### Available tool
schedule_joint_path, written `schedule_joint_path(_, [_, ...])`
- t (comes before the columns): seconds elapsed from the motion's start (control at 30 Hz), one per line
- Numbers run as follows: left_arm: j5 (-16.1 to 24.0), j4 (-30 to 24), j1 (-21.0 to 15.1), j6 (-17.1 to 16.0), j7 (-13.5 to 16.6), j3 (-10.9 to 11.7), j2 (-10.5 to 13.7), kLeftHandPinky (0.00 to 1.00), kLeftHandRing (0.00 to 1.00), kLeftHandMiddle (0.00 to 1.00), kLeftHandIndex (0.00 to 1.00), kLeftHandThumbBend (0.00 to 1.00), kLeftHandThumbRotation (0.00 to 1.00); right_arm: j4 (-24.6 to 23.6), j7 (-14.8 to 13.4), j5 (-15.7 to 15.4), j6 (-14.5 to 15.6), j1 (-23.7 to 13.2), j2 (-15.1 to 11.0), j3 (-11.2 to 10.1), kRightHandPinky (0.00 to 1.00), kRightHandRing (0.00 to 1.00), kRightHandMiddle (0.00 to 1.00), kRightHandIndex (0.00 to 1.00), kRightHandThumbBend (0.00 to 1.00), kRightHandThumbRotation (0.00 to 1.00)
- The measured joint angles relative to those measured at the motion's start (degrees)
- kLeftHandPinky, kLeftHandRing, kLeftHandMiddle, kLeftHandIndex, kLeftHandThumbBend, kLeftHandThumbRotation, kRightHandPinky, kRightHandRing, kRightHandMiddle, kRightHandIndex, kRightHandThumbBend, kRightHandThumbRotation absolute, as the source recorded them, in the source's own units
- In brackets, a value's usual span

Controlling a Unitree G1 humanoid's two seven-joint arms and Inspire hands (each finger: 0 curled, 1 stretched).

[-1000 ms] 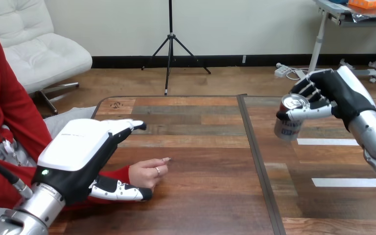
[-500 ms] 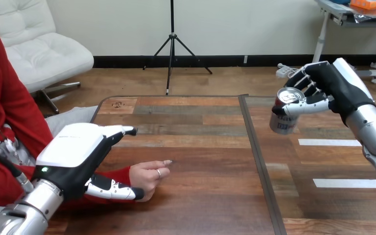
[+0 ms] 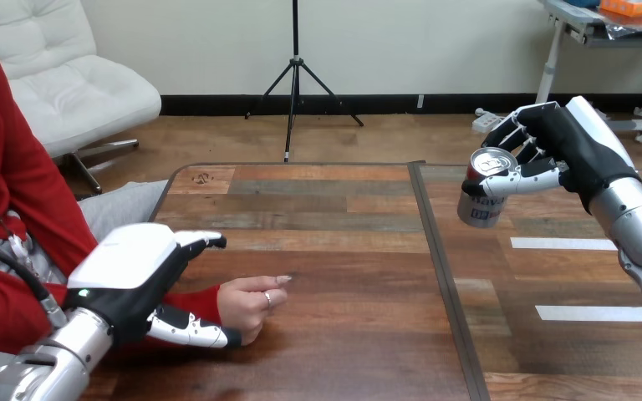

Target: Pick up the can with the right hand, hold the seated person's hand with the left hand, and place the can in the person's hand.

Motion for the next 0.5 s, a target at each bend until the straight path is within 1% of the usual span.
schedule_joint_path(0.23, [0.05,3.52,-1.46,0.28,0.82,-1.71,0.01,0.8,0.83,0.85,0.84,1.0,0.45,-0.21,0.0,0.05,-0.14,0.7,0.0,-0.09,0.32,0.36,0.42,0.46,0.78,0.0])
schedule_joint_path(0.5, [0.03,6.07,-2.52,0.59,1.14,-3.38,0.04,0.81,0.84,0.86,0.85,1.0,0.47,-0.22,0.12,0.18,-0.13,1.45,0.0,-0.14,0.35,0.39,0.44,0.46,0.77,0.0])
